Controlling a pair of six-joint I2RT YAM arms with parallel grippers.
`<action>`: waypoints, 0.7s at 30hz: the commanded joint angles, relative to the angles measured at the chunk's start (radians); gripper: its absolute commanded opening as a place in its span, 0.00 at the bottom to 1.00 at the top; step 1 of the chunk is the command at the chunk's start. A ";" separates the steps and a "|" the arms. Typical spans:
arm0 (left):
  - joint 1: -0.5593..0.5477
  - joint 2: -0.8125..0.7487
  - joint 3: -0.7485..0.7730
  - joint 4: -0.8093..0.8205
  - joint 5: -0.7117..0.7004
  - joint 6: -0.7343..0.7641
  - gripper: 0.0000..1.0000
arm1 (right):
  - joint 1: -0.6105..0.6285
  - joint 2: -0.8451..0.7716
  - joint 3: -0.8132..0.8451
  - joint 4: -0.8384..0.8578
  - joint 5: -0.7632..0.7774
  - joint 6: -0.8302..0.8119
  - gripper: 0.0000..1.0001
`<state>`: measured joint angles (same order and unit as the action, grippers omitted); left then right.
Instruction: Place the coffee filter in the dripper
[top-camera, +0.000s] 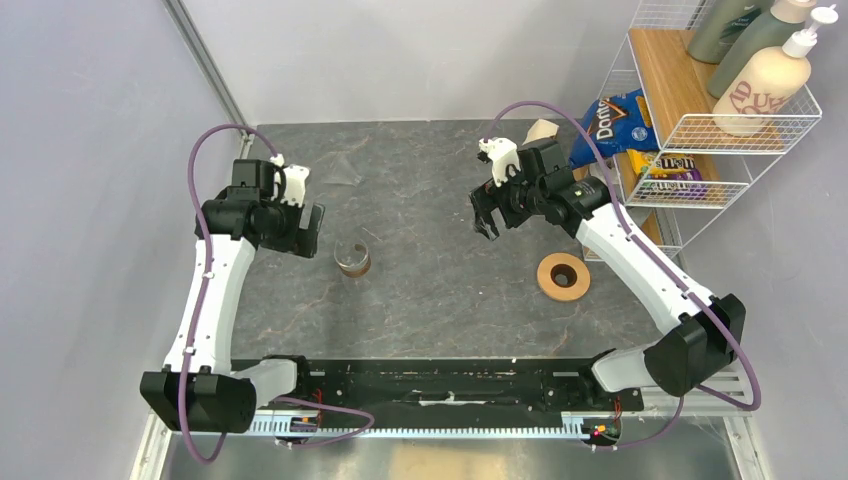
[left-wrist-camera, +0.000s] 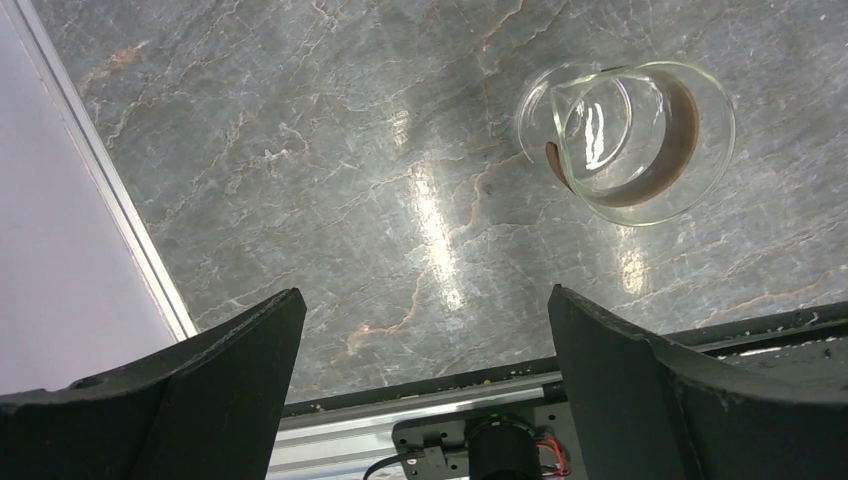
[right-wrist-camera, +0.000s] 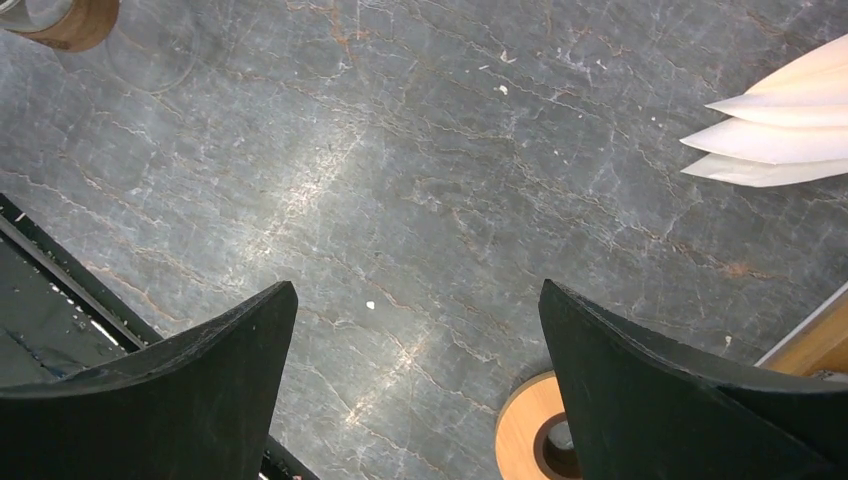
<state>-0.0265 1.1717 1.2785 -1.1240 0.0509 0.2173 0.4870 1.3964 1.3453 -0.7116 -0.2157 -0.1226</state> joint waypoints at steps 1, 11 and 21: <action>-0.001 -0.020 0.021 -0.053 0.037 0.123 1.00 | 0.001 0.013 0.056 0.014 -0.052 -0.004 0.99; 0.008 -0.070 -0.133 -0.256 0.156 0.447 1.00 | 0.000 0.026 0.081 -0.036 -0.090 -0.020 0.99; 0.007 -0.143 -0.329 0.028 0.304 0.371 1.00 | 0.001 0.030 0.085 -0.045 -0.091 -0.026 0.99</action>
<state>-0.0227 1.0771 0.9981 -1.2732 0.2359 0.6147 0.4870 1.4235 1.3827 -0.7593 -0.2932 -0.1322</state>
